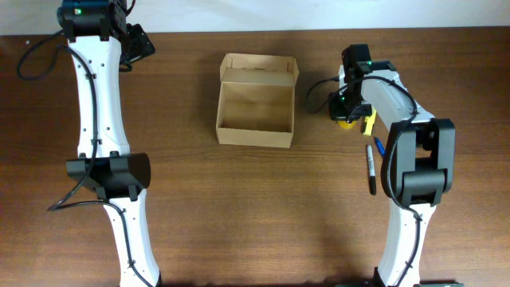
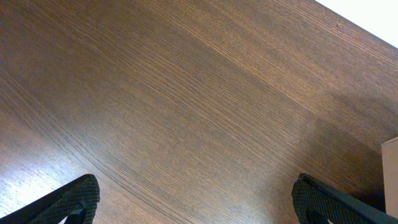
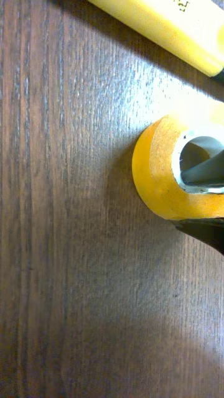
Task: Pack container
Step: 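Grasp the yellow tape roll with the right gripper, then carry the tape roll into the box and release it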
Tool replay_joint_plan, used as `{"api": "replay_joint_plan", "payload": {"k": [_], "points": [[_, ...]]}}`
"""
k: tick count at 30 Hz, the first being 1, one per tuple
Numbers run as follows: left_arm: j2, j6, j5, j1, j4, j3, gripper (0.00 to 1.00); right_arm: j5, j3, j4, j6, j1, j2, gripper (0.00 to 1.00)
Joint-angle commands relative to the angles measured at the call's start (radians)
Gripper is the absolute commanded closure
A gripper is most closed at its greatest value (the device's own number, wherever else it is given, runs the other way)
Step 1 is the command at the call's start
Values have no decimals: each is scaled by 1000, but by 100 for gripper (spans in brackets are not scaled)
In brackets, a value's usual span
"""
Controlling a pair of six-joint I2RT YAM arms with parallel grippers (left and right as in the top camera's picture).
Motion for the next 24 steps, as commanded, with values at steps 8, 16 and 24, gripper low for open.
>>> {"api": "replay_joint_plan", "payload": {"k": [8, 16, 24], "points": [[9, 9, -11, 6, -4, 6, 0, -29, 473, -308, 15, 22, -2, 96], [9, 9, -11, 6, -4, 6, 0, -41, 908, -524, -104, 163, -3, 96], [9, 9, -11, 6, -4, 6, 0, -84, 875, -581, -384, 357, 3, 96]]}}
